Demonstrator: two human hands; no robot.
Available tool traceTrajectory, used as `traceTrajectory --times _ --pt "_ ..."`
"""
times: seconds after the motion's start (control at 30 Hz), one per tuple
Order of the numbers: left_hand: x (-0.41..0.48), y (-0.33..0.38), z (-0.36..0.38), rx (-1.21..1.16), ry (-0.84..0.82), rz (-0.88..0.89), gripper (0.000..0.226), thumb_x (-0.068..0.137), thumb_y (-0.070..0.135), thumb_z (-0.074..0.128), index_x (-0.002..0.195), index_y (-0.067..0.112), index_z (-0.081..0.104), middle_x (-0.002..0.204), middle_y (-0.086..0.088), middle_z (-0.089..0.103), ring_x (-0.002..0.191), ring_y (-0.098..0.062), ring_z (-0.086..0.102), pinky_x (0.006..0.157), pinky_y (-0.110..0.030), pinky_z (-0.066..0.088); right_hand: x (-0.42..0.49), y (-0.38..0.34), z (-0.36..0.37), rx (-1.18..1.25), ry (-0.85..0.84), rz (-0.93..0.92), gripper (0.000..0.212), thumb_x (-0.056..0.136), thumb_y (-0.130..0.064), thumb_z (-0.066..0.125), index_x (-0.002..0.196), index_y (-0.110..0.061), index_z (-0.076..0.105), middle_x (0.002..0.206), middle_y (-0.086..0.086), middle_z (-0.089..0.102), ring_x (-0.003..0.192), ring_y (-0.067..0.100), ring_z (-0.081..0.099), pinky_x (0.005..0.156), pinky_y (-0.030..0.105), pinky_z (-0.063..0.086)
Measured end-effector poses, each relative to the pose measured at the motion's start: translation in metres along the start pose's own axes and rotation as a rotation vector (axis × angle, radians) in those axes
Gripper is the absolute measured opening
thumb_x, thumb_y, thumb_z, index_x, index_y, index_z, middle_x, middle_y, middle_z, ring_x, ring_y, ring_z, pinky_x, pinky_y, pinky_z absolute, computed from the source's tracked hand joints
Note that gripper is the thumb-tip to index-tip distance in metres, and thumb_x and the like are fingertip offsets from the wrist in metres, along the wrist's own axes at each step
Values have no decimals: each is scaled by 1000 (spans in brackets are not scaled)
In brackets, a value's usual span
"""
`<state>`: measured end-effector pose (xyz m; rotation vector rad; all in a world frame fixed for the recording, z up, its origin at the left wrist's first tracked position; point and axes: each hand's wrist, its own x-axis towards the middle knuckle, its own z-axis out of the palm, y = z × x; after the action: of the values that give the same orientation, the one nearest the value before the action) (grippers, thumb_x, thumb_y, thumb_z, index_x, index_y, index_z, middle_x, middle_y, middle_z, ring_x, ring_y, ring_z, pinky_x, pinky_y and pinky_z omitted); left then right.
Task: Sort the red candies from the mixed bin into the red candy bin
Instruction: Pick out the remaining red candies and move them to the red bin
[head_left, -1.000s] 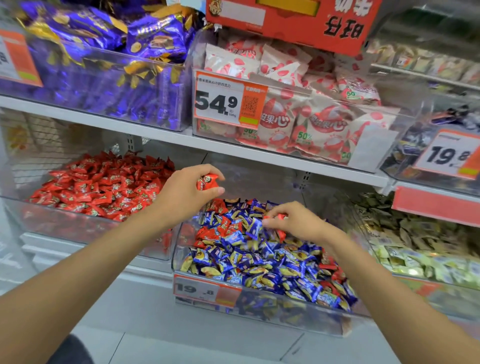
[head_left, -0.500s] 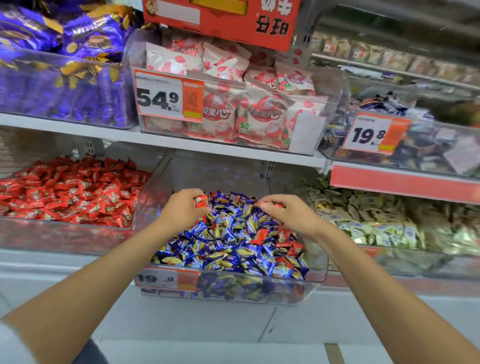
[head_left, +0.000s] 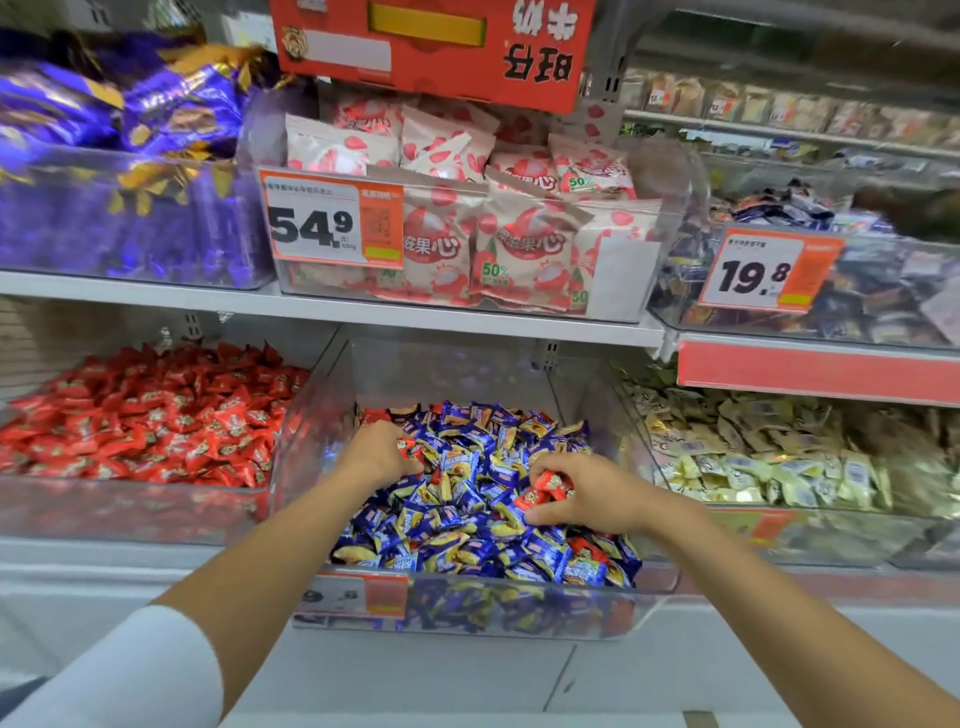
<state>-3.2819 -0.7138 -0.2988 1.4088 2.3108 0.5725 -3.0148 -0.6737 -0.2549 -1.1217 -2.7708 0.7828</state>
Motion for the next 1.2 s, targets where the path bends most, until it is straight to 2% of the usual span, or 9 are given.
traceTrajectory --times 0.13,0.3,0.43,0.57,0.7,0.93,1.03,1.13,1.2 --pt "-2 2 0 44 25 22 36 79 29 75 99 1 67 110 -19 67 100 -31 62 81 -34 46 -2 -5 -4 80 41 18 36 81 -40 73 97 -14 54 85 -3 56 72 10 50 62 24 37" --pt "-17 5 -3 -30 130 63 47 81 30 73 118 4 61 113 -12 65 102 -29 59 87 -37 46 -4 -6 -6 248 99 75 36 83 -38 72 106 -14 58 90 -3 60 80 14 57 67 21 42" --pt "-37 15 -19 -137 215 147 47 85 35 69 122 9 56 99 -5 66 78 -20 59 65 -29 43 -3 -9 -8 316 150 70 35 87 -36 66 116 -17 61 105 -3 61 95 17 59 85 28 43" --pt "-71 18 -44 -181 201 314 43 84 41 68 118 15 61 99 2 67 85 -16 63 75 -31 50 -2 -34 -4 326 230 20 24 92 -36 61 102 -15 58 78 -8 55 58 -4 49 56 11 38" --pt "-100 -1 -87 -274 351 409 17 78 34 74 89 24 65 82 10 67 74 -5 62 70 -23 47 9 -81 10 391 303 -77 19 90 -29 65 95 -13 56 68 -3 53 49 2 44 52 18 37" --pt "-93 -140 -169 -275 663 42 27 79 25 74 101 12 66 84 -7 67 81 -25 60 70 -31 39 83 -200 32 315 303 -277 20 81 -21 74 92 -23 58 78 -9 61 64 2 53 65 16 43" --pt "-75 -186 -191 -276 670 -66 23 81 30 71 94 13 62 79 -7 65 80 -29 60 67 -37 42 137 -252 44 200 301 -353 22 79 -24 75 94 -24 58 85 -6 62 73 6 55 71 18 42" --pt "-54 -193 -201 -222 638 -37 27 81 35 71 93 13 60 86 -10 67 87 -32 62 69 -36 43 173 -281 51 190 223 -338 42 80 -37 74 116 -19 61 108 -2 66 97 9 59 88 23 43" --pt "-40 -191 -202 -249 545 -26 51 74 49 74 109 14 63 101 -12 69 99 -31 62 79 -35 46 179 -282 50 169 183 -320 43 86 -37 68 122 -16 61 118 0 65 108 10 57 92 20 39"
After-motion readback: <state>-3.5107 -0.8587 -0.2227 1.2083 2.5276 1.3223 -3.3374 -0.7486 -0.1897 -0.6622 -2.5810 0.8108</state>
